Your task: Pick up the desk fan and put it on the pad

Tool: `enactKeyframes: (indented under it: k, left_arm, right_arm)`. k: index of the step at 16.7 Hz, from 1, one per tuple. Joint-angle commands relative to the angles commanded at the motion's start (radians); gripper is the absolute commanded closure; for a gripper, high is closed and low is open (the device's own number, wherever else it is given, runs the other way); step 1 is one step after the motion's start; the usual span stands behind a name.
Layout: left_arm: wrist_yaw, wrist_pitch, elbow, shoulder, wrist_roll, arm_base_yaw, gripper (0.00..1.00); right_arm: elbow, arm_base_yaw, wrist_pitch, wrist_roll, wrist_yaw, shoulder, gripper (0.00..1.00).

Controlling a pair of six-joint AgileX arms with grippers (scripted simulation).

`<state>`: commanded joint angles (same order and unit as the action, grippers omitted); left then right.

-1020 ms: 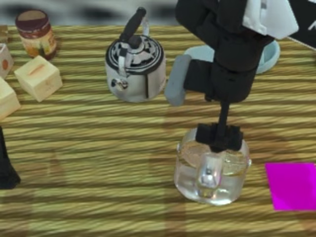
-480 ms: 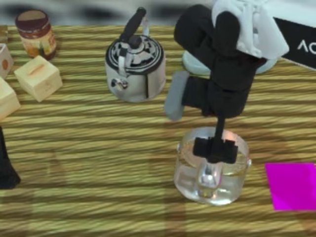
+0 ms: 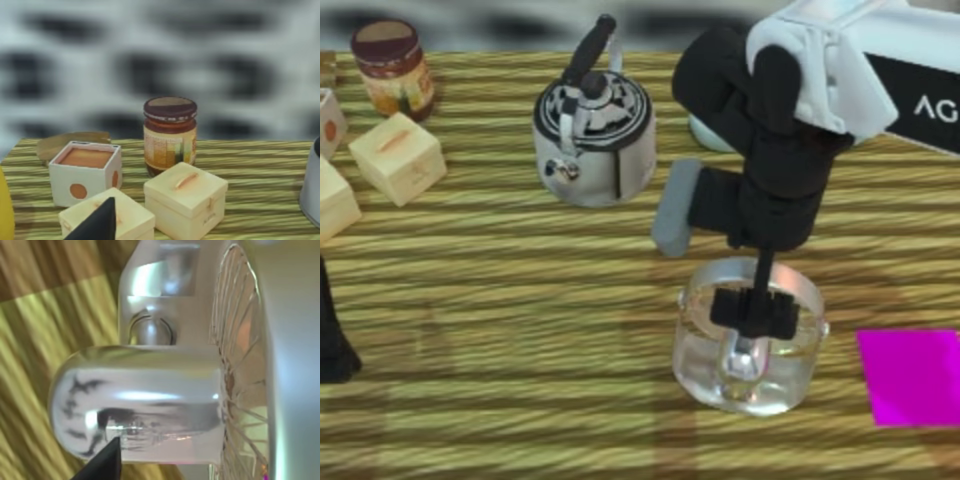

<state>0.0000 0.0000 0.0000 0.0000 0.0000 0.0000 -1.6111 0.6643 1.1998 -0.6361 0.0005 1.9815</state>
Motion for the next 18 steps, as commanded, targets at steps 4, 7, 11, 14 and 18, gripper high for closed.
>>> enactKeyframes:
  k: [4,7,11,14,18]
  left_arm:
    - [0.0,0.0,0.0,0.0,0.0,0.0,0.0]
    - [0.0,0.0,0.0,0.0,0.0,0.0,0.0]
    - [0.0,0.0,0.0,0.0,0.0,0.0,0.0]
    - [0.0,0.0,0.0,0.0,0.0,0.0,0.0]
    - [0.0,0.0,0.0,0.0,0.0,0.0,0.0]
  right_arm:
    - [0.0,0.0,0.0,0.0,0.0,0.0,0.45]
    - [0.0,0.0,0.0,0.0,0.0,0.0,0.68]
    - [0.0,0.0,0.0,0.0,0.0,0.0,0.98]
    - [0.0,0.0,0.0,0.0,0.0,0.0,1.0]
    - [0.0,0.0,0.0,0.0,0.0,0.0,1.0]
